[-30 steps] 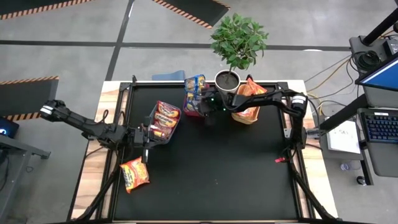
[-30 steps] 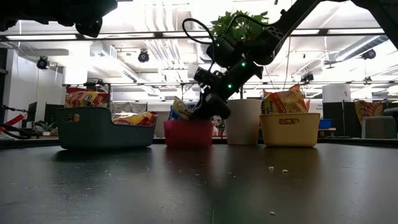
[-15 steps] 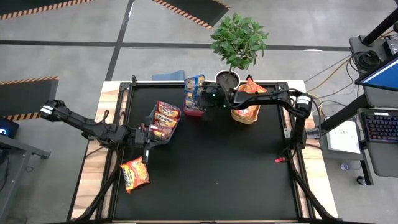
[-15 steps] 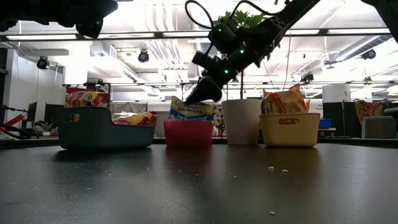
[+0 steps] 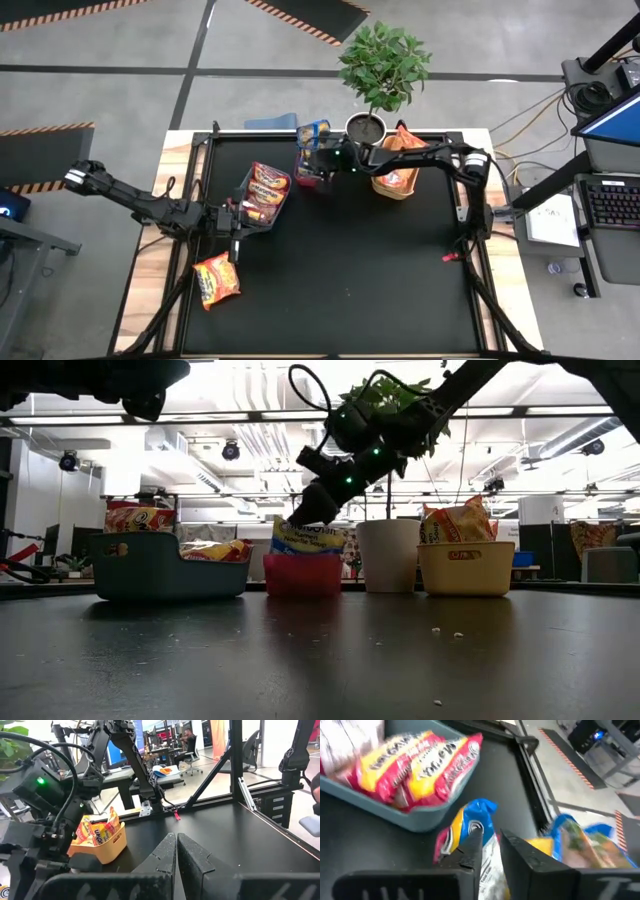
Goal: Sort Maruchan noodles
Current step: Put the blue noodle pack into the red bin, then put the orange noodle pack into the yellow bin
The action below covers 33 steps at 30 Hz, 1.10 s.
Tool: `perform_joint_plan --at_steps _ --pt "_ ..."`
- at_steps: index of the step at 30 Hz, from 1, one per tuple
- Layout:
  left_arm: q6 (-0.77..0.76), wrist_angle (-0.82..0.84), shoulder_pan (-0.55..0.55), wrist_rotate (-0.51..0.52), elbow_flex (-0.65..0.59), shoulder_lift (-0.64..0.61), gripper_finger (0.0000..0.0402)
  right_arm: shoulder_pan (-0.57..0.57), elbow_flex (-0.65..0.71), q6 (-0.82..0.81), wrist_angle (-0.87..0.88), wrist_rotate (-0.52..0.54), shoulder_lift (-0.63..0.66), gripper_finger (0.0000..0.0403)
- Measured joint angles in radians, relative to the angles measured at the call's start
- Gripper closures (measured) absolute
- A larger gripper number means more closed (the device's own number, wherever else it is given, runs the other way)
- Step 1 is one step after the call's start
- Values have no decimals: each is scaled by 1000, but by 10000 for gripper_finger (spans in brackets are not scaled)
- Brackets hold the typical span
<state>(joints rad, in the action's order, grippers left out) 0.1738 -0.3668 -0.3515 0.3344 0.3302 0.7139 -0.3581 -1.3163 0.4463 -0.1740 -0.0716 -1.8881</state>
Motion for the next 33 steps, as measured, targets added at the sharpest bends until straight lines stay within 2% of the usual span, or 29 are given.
perform_joint_plan --at_steps 6,15,24,33 --pt "0 -5 0 0 0 2 402 0 -1 -17 -44 -16 -55 373" --pt "-3 -8 0 0 0 2 402 0 0 0 -45 22 -94 390" --pt "-37 -12 0 0 0 2 402 2 1 -10 -6 27 12 390" --pt "-173 -17 0 0 0 12 402 52 2 -115 176 20 188 390"
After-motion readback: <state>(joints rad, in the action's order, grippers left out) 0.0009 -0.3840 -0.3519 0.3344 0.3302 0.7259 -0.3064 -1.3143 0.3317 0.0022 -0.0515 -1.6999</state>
